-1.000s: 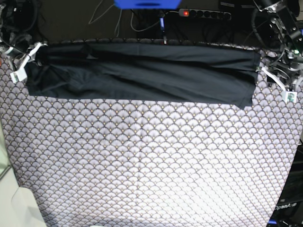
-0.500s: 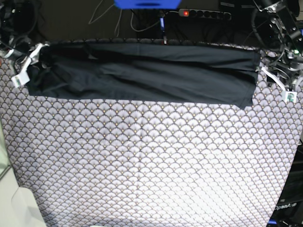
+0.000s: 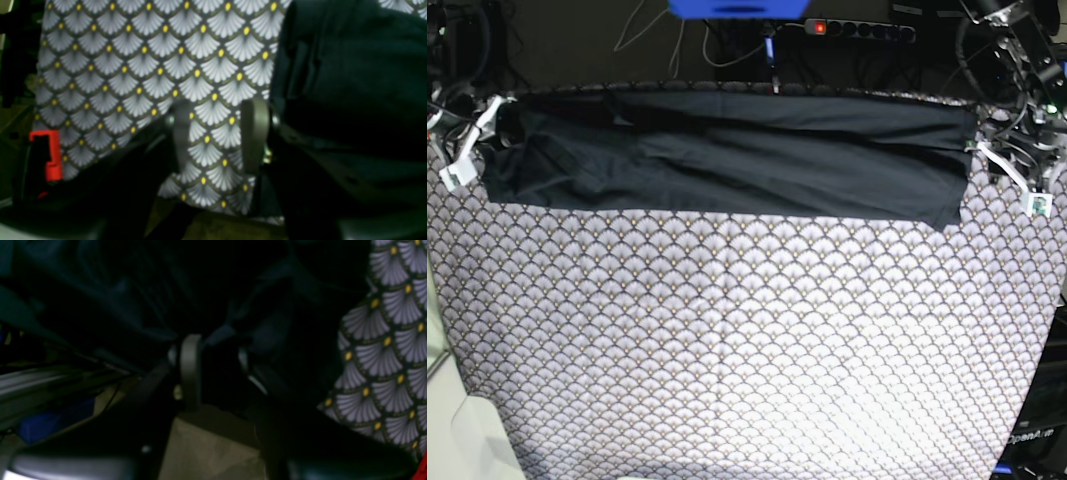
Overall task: Fold the T-shirt properly
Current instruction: 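Smooth the strip end with the right gripper, straightening the fold, then grasp the strip's end near the left gripper and hold both ends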
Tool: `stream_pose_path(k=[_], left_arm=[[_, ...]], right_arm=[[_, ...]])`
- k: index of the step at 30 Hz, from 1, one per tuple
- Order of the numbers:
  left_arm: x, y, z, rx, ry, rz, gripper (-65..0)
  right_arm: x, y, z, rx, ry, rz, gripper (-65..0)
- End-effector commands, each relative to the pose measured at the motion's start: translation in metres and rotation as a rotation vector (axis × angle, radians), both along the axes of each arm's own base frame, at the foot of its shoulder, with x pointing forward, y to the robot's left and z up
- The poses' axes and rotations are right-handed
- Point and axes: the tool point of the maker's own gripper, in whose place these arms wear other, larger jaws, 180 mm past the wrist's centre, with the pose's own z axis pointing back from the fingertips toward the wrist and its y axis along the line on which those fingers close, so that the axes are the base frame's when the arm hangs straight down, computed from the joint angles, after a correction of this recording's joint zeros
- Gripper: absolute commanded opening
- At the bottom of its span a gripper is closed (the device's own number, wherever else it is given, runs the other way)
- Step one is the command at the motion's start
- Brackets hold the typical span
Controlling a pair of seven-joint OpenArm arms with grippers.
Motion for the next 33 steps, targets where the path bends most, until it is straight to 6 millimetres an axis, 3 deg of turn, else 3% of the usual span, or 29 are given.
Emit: stream_pose_path(k=[1, 6, 10, 16, 20, 28, 33], left_arm=[[0.01, 0.005, 0.016, 0.027, -0.05, -0.009, -40.2], [0.012, 0.011, 0.035, 0.058, -0.098, 0.006, -40.2], [0.015, 0.004, 0.045, 0.043, -0.141, 0.007, -38.1], [0.017, -0.006, 0.04, -0.007, -0.155, 0.0, -16.3], [0.016, -0.017, 0.033, -0.043, -0.155, 0.01, -7.9], [0.013, -0.044, 0.021, -0.103, -0.143, -0.053, -7.8], [0.005, -0.052, -0.005, -0.166, -0.091, -0.044, -7.8]], right_arm=[[0.014, -0.005, 0.011, -0.012, -0.049, 0.003, -44.7], [0.02, -0.016, -0.003, -0.063, -0.025, -0.028, -35.6], [0.026, -0.027, -0.013, -0.127, 0.001, -0.033, -29.8], [0.03, -0.03, -0.015, -0.116, -0.022, -0.053, -25.0], [0.033, -0.029, -0.012, -0.108, -0.048, -0.056, -24.9], [0.034, -0.03, -0.012, -0.11, -0.05, -0.056, -24.9], [0.033, -0.026, -0.014, -0.105, -0.044, -0.049, -24.9]])
